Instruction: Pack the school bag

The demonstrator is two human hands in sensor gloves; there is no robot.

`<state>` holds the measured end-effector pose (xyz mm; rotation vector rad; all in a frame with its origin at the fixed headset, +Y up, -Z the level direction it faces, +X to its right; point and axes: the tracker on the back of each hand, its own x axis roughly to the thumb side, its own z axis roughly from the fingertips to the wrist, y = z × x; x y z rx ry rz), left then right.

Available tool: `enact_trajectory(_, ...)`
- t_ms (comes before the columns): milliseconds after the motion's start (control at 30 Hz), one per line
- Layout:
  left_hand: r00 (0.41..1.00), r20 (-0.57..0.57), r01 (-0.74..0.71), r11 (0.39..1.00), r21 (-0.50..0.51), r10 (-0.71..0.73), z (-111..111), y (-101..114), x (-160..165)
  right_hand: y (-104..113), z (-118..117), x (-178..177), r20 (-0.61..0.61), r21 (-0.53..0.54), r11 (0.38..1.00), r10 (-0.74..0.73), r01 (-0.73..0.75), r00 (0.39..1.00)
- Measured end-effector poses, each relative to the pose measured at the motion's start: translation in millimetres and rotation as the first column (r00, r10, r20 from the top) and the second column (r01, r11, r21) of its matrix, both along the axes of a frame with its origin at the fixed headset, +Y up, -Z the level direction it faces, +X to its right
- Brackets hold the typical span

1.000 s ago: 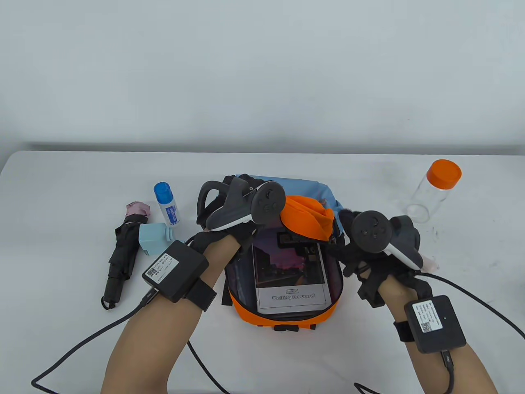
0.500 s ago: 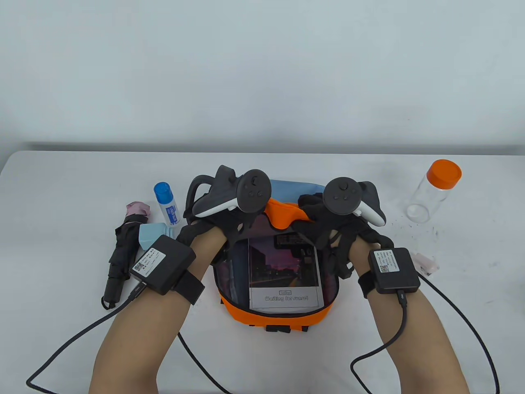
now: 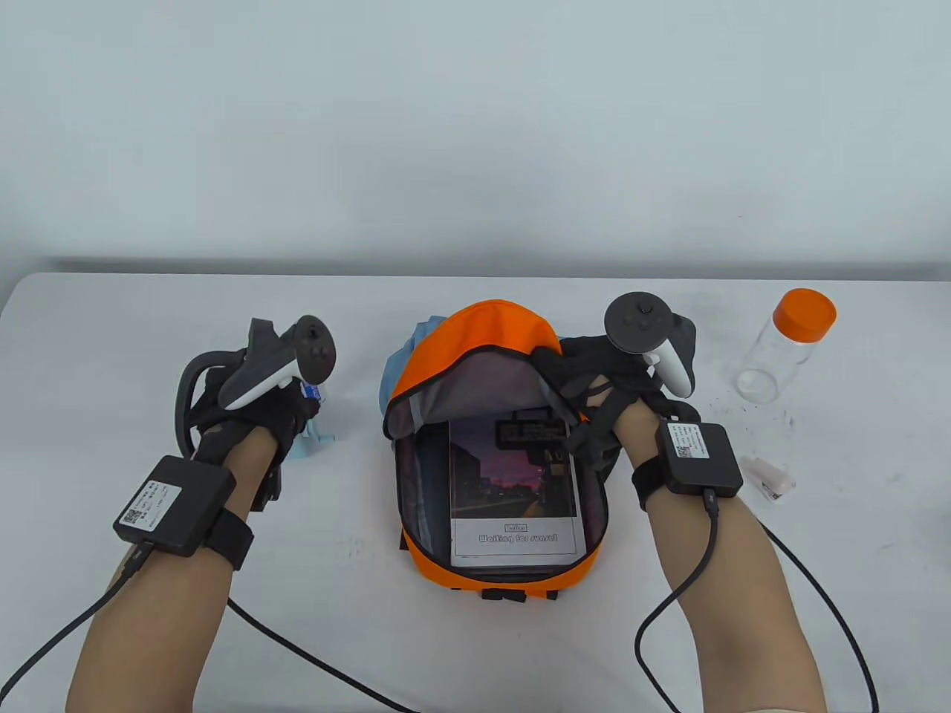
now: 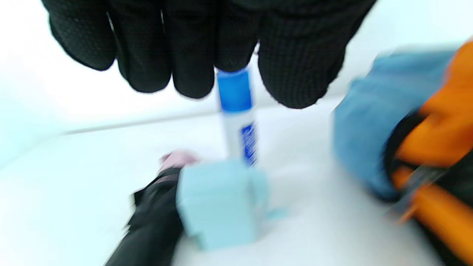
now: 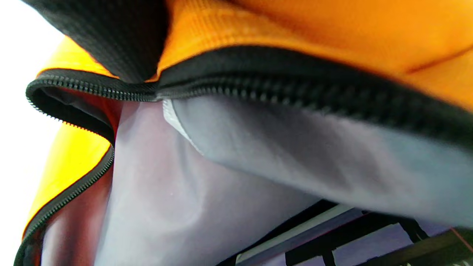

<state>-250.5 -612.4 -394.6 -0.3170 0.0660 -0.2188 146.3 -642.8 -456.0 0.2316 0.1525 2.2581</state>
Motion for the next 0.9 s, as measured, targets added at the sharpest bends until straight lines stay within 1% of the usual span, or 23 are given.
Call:
enact_trajectory(33, 1.0, -0.003, 0.014, 1.0, -0.02, -0.014, -0.9, -13.8, -7.6, -1.6, -0.7, 0.9, 0.007, -0.018, 1.0, -0.003, 0.003, 1.0)
enact_trajectory(67, 1.0, -0.006, 0.008, 0.999, -0.038, -0.008, -1.6, -22.5, -12.0, -2.5, -1.0, 1.1, 0.012, -0.024, 1.0, -0.004, 0.004, 1.0)
enact_trajectory(133, 0.998, -0.017, -0.054, 0.993, -0.106, 0.053, -3.7, -45.2, -22.0, -4.6, -0.5, 1.2, 0.039, -0.019, 1.0, 0.004, -0.003, 0.999)
enact_trajectory(167, 0.998, -0.023, -0.064, 0.992, -0.113, 0.062, -4.1, -51.2, -24.1, -5.3, -0.2, 0.6, 0.05, -0.011, 1.0, 0.014, -0.014, 0.999)
enact_trajectory(267, 0.995, 0.022, -0.099, 0.99, -0.103, 0.102, -7.0, -67.3, -25.9, -7.6, -0.5, -1.0, 0.041, -0.028, 0.999, 0.024, -0.023, 0.999)
enact_trajectory(333, 0.991, 0.026, -0.127, 0.987, -0.097, 0.13, -8.1, -73.9, -24.8, -7.7, -0.4, -1.1, 0.047, -0.033, 0.999, 0.016, -0.015, 0.999)
enact_trajectory(400, 0.994, 0.035, -0.101, 0.993, -0.057, 0.103, -8.6, -78.1, -23.8, -7.3, 0.2, -1.0, 0.05, -0.037, 0.999, 0.012, -0.01, 0.999)
enact_trajectory(467, 0.998, 0.042, -0.052, 0.999, 0.007, 0.051, -8.3, -80.9, -23.8, -8.1, 0.9, -0.9, 0.055, -0.038, 0.999, 0.012, -0.01, 0.998)
enact_trajectory(500, 0.996, 0.057, -0.061, 0.998, -0.016, 0.062, -8.7, -84.2, -25.1, -9.9, 1.5, -1.0, 0.058, -0.042, 0.999, 0.007, -0.005, 0.998)
enact_trajectory(533, 0.996, 0.045, -0.079, 0.996, -0.036, 0.081, -8.8, -85.2, -26.2, -11.0, 2.0, -1.4, 0.058, -0.046, 0.999, 0.006, -0.003, 0.998)
enact_trajectory(567, 0.993, 0.029, -0.111, 0.993, -0.047, 0.112, -8.2, -84.7, -27.7, -12.4, 2.7, -1.8, 0.057, -0.047, 0.999, 0.012, -0.009, 0.998)
enact_trajectory(600, 0.99, 0.039, -0.131, 0.991, -0.042, 0.132, -7.9, -84.3, -28.9, -13.4, 3.1, -2.2, 0.054, -0.046, 0.999, 0.016, -0.014, 0.998)
enact_trajectory(667, 0.99, 0.05, -0.128, 0.99, -0.065, 0.132, -6.9, -84.2, -29.0, -15.9, 4.2, -3.2, 0.05, -0.049, 0.999, 0.023, -0.02, 0.998)
enact_trajectory(733, 0.988, 0.086, -0.116, 0.988, -0.102, 0.125, -3.7, -89.5, -24.5, -17.0, 4.9, -3.7, 0.048, -0.049, 0.999, 0.026, -0.023, 0.999)
enact_trajectory(767, 0.988, 0.106, -0.097, 0.99, -0.101, 0.108, -2.0, -91.9, -21.4, -17.5, 5.2, -3.8, 0.048, -0.049, 0.999, 0.025, -0.023, 0.999)
enact_trajectory(833, 0.984, 0.179, -0.013, 0.999, -0.036, 0.019, 4.4, -91.2, -14.4, -19.3, 5.7, -3.6, 0.05, -0.05, 0.999, 0.02, -0.018, 0.999)
enact_trajectory(900, 0.975, 0.222, -0.005, 0.999, -0.038, 0.014, 13.3, -90.7, -9.2, -19.5, 5.9, -3.1, 0.05, -0.056, 0.998, 0.021, -0.019, 0.999)
